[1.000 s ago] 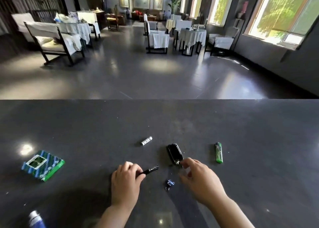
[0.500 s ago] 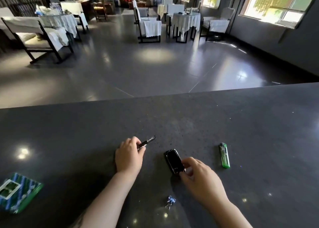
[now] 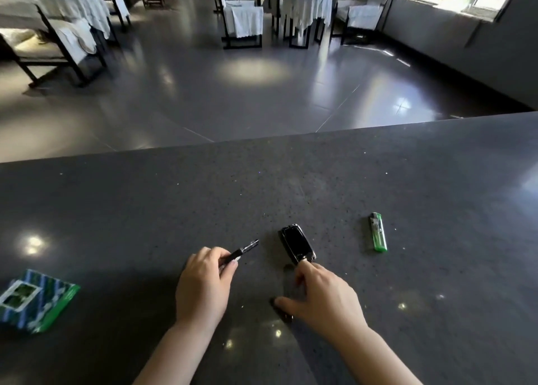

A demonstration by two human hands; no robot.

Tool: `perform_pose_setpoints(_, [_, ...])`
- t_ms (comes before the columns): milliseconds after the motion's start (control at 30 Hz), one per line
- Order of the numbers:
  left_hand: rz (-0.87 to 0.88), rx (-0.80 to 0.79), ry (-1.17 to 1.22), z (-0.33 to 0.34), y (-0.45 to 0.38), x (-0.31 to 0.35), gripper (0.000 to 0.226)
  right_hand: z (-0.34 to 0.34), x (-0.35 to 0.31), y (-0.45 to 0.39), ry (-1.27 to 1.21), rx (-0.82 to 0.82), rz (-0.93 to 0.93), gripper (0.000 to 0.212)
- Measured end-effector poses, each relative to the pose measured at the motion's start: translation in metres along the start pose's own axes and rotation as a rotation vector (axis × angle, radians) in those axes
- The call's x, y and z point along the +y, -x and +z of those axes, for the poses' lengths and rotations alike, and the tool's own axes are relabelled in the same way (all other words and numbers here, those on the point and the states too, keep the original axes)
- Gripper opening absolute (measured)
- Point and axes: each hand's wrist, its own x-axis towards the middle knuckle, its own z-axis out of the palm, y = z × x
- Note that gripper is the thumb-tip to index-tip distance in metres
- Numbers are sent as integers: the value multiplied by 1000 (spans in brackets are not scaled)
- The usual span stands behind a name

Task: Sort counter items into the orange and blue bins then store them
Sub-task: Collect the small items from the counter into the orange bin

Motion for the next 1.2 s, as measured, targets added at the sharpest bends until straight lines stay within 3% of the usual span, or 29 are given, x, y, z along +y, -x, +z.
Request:
perform_pose_setpoints(300, [-40, -40, 113, -21, 39, 13, 13, 9, -2, 30, 24, -2, 4, 27])
perform_pose_setpoints(667, [-40, -110, 106, -31, 48, 27, 7, -17, -12, 43, -12, 183, -83, 11])
perform_pose_setpoints(967, [-628, -555, 1342, -37, 44, 59, 17, -26, -40, 50, -187, 210, -422, 22])
perform_pose_setpoints(1100, [-717, -615, 1426, -41, 44, 64, 19, -23, -46, 50, -174, 178, -503, 27])
perform_pose_setpoints(1200, [-785, -575, 1387, -39, 42, 58, 18, -27, -38, 45, -225, 260, -454, 24])
